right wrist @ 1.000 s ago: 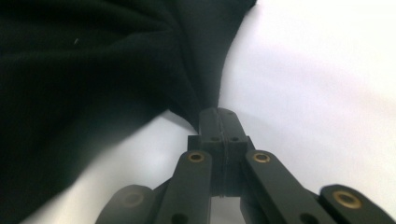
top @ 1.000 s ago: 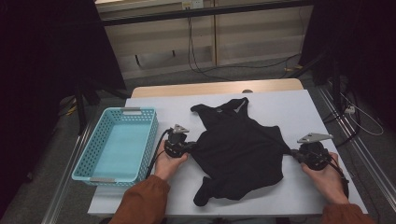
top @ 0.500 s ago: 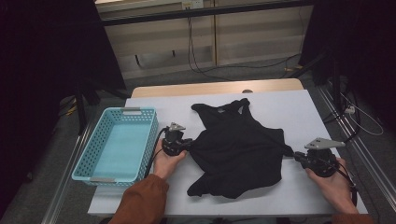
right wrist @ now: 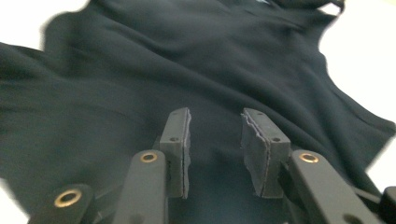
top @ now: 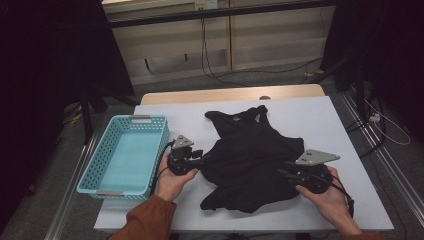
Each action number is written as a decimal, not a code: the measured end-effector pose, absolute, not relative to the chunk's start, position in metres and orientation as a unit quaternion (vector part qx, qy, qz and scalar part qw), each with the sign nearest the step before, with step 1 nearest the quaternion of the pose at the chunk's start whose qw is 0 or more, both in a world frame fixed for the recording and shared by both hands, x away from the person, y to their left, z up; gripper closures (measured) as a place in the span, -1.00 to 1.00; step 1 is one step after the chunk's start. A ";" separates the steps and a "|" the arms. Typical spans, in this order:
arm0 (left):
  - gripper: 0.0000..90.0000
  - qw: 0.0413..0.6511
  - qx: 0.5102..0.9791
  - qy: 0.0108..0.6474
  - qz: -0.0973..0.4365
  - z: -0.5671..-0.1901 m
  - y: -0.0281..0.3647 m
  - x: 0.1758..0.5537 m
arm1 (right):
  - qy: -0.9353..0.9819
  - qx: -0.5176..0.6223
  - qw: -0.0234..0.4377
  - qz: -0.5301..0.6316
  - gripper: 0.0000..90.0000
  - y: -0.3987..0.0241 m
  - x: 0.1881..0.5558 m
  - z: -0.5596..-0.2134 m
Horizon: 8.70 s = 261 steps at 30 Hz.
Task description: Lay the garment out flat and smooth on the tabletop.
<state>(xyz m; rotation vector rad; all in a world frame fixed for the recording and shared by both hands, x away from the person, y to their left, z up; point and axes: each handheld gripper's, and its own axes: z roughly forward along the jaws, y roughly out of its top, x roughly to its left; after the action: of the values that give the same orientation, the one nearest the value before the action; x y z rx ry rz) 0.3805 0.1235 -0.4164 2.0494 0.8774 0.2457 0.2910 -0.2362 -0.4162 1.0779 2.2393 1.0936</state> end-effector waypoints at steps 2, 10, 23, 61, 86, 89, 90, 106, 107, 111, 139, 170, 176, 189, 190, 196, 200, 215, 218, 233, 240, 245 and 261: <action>0.22 0.432 0.832 0.334 0.094 -0.417 0.123 0.370 | 0.807 0.377 0.206 0.406 0.38 -0.226 0.288 -0.412; 0.02 0.420 0.856 0.294 0.060 -0.428 0.116 0.333 | 0.828 0.335 0.150 0.424 0.19 -0.194 0.290 -0.417; -0.07 0.364 0.895 0.251 0.048 -0.450 0.095 0.319 | 0.857 0.311 0.117 0.395 0.93 -0.200 0.277 -0.432; 0.41 0.398 0.877 0.270 0.016 -0.425 0.123 0.306 | 0.858 0.332 0.124 0.372 0.46 -0.219 0.266 -0.434; 0.70 0.349 0.917 0.193 -0.007 -0.445 0.085 0.302 | 0.883 0.294 0.096 0.354 -0.14 -0.215 0.235 -0.441; 0.88 0.348 0.915 0.201 -0.024 -0.445 0.090 0.298 | 0.884 0.297 0.094 0.350 -0.15 -0.214 0.236 -0.442; 0.90 0.347 0.916 0.201 -0.025 -0.444 0.092 0.296 | 0.883 0.298 0.092 0.350 -0.14 -0.214 0.237 -0.442; 0.89 0.361 0.902 0.237 -0.022 -0.436 0.118 0.289 | 0.893 0.250 0.055 0.370 0.55 -0.200 0.230 -0.439; 0.89 0.363 0.898 0.247 -0.018 -0.435 0.118 0.291 | 0.892 0.253 0.054 0.371 0.50 -0.199 0.230 -0.439; 0.86 0.363 0.897 0.253 -0.015 -0.435 0.122 0.295 | 0.892 0.268 0.060 0.358 0.31 -0.194 0.235 -0.442; 0.95 0.338 0.924 0.179 0.018 -0.441 0.106 0.277 | 0.908 0.232 0.032 0.347 0.68 -0.195 0.222 -0.445; 0.94 0.341 0.908 0.239 0.045 -0.438 0.128 0.313 | 0.900 0.274 0.077 0.329 0.18 -0.240 0.228 -0.444; 0.94 0.341 0.908 0.240 0.042 -0.439 0.128 0.313 | 0.895 0.290 0.095 0.324 0.19 -0.248 0.225 -0.443; 0.94 0.340 0.910 0.236 0.038 -0.440 0.128 0.310 | 0.884 0.334 0.124 0.302 0.23 -0.269 0.228 -0.443; 0.94 0.338 0.911 0.233 0.037 -0.440 0.128 0.310 | 0.881 0.340 0.130 0.301 0.18 -0.270 0.228 -0.443; 0.94 0.338 0.911 0.232 0.034 -0.441 0.127 0.309 | 0.868 0.375 0.134 0.296 0.14 -0.280 0.233 -0.445; 0.94 0.335 0.914 0.228 0.030 -0.441 0.127 0.307 | 0.868 0.374 0.116 0.305 0.54 -0.280 0.234 -0.445; 0.95 0.337 0.914 0.223 0.029 -0.439 0.124 0.302 | 0.868 0.376 0.142 0.292 0.98 -0.309 0.222 -0.442; 0.95 0.337 0.915 0.220 0.025 -0.439 0.123 0.302 | 0.861 0.389 0.156 0.287 0.98 -0.319 0.222 -0.443; 0.93 0.340 0.912 0.226 0.030 -0.440 0.121 0.303 | 0.855 0.343 0.121 0.369 0.52 -0.269 0.225 -0.426; 0.92 0.342 0.911 0.228 0.028 -0.440 0.122 0.304 | 0.875 0.283 0.072 0.385 0.69 -0.222 0.230 -0.428; 0.92 0.346 0.908 0.232 0.029 -0.440 0.121 0.305 | 0.893 0.252 0.054 0.370 0.47 -0.189 0.234 -0.434; 0.94 0.341 0.912 0.225 0.018 -0.440 0.123 0.303 | 0.909 0.231 0.050 0.343 1.00 -0.174 0.230 -0.446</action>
<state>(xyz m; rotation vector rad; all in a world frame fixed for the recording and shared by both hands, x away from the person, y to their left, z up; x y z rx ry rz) 0.3029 0.1232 -0.4399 2.3733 0.5854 0.0465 0.2305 -0.1743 -0.4459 0.7022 2.7684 1.0444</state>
